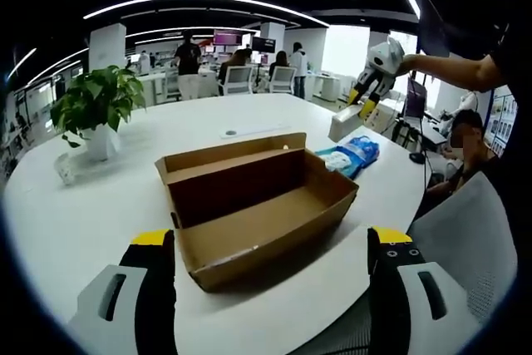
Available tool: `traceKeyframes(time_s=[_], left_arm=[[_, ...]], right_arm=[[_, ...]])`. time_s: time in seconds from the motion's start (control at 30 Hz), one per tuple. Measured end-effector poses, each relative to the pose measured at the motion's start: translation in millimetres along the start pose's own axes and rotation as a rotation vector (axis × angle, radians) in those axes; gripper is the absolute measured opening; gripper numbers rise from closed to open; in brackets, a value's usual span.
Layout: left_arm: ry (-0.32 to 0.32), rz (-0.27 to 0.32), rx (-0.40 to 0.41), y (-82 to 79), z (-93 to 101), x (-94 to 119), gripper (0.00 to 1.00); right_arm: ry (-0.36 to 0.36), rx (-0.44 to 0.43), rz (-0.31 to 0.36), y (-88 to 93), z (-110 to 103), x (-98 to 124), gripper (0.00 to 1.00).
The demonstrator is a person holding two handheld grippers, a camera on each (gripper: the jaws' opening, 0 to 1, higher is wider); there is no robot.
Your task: Operate the shoe box by opening the lid, removing the specified soft item, and placing it in the target area until the item is outside and the box remains undamaged.
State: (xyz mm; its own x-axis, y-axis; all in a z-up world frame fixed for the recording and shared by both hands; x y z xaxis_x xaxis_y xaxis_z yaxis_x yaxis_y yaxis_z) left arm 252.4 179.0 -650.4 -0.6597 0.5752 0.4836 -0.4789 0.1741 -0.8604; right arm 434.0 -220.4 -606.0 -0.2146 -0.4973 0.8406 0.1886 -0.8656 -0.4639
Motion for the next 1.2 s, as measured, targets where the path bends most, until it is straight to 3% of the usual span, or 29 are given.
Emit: traceKeyframes(time_s=[0.47,0.9,1.2], left_arm=[[-0.004,-0.015,0.019,8.5,-0.8,-2.6,1.00],[-0.007,-0.002,0.031,6.2,0.6,-2.9,0.99],[-0.004,-0.025,0.027,7.4,2.1,-3.7,0.99]], right_arm=[[0.022,-0.033,-0.050,32.5,13.9,-3.1,0.15],[0.046,-0.082,-0.088,69.4,27.0,-6.8,0.15],[0.058,-0.106,-0.115,92.5,32.9,-10.7,0.15]])
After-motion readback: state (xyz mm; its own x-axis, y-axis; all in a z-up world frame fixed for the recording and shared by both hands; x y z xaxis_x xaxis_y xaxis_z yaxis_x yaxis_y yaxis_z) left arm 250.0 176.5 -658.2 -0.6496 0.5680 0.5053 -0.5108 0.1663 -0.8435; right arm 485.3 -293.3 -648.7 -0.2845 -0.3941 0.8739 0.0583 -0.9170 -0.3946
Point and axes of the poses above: the point that each gripper's makers call its tool centre point, and the gripper's own axes: x roughly backward along the fingers, z roughly to its right, y roughly out of its underside, the point moved 8 cm from there along x, roughly backward along the fingers, and after that the axes turned 4 degrees about y, right-handed, at the moved point
